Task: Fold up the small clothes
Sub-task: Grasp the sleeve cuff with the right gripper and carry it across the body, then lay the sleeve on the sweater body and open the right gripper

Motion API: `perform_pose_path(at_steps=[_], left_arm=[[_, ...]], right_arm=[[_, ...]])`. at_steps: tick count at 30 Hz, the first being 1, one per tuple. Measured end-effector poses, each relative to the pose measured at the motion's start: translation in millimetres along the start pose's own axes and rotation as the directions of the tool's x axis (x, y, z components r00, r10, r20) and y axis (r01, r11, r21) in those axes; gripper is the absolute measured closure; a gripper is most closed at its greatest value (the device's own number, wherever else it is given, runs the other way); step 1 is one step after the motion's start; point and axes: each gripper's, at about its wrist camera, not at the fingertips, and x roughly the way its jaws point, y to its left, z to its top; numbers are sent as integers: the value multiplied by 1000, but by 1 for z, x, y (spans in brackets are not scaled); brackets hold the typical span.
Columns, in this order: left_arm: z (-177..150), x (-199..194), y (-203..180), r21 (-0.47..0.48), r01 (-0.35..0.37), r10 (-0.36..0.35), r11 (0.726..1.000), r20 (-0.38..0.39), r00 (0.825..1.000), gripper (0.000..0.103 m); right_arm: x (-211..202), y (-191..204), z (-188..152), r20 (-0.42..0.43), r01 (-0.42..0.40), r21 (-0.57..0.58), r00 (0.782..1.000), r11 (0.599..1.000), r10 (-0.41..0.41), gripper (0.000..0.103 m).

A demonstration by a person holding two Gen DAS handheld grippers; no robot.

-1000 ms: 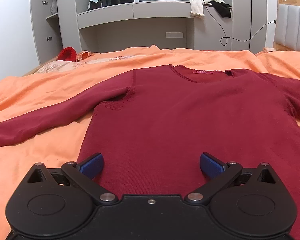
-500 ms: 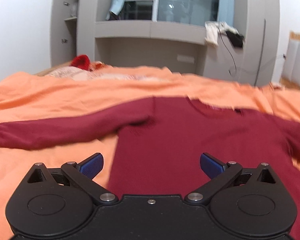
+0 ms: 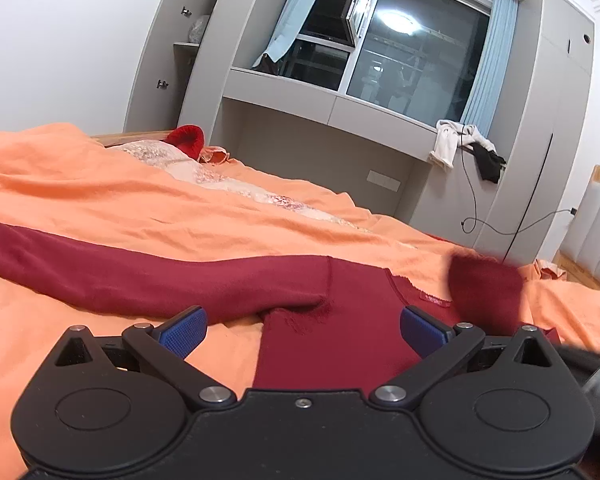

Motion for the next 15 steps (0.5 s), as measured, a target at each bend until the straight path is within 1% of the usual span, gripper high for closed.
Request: perform_pose_path(at_steps=[3, 5, 6, 7, 8, 9, 10, 11, 13, 14, 15], left_arm=[[1, 2, 5, -10, 0, 0, 1000, 2, 1000, 0], [2, 4, 8, -18, -1, 1, 1000, 2, 1000, 0], [2, 5, 9, -23, 2, -2, 1000, 2, 1000, 0], [2, 5, 9, -23, 3, -3, 1000, 0, 1000, 0], [2, 6, 9, -22, 4, -4, 1000, 0, 1000, 0], [1, 6, 9, -18, 5, -5, 1000, 1, 1000, 0], [1, 8, 8, -12, 5, -5, 1000, 0, 1000, 0], [0, 10, 7, -4, 5, -5, 1000, -3, 1000, 0], [-1, 15, 5, 7, 22, -22, 1000, -14, 1000, 0], [-2, 19, 1, 21, 39, -38, 999, -23, 999, 0], [-3, 24, -3, 42, 53, -52, 998, -30, 998, 0]], right_arm=[[7, 23, -16, -101, -60, -85, 994, 995, 51, 95], [10, 30, -26, -165, -103, -117, 983, 988, 83, 90], [11, 32, -31, -187, -125, -118, 977, 985, 102, 84], [9, 33, -34, -206, -153, -112, 970, 982, 127, 74], [3, 33, -37, -211, -172, -105, 966, 979, 147, 68], [-2, 31, -39, -210, -184, -101, 965, 978, 160, 52], [-8, 27, -40, -207, -195, -99, 963, 976, 171, 39], [-15, 23, -42, -200, -206, -100, 963, 973, 183, 34], [-29, 13, -44, -185, -213, -109, 964, 971, 191, 20], [-39, 6, -46, -179, -205, -113, 967, 972, 183, 16], [-45, -2, -47, -171, -185, -116, 972, 976, 164, 9]])
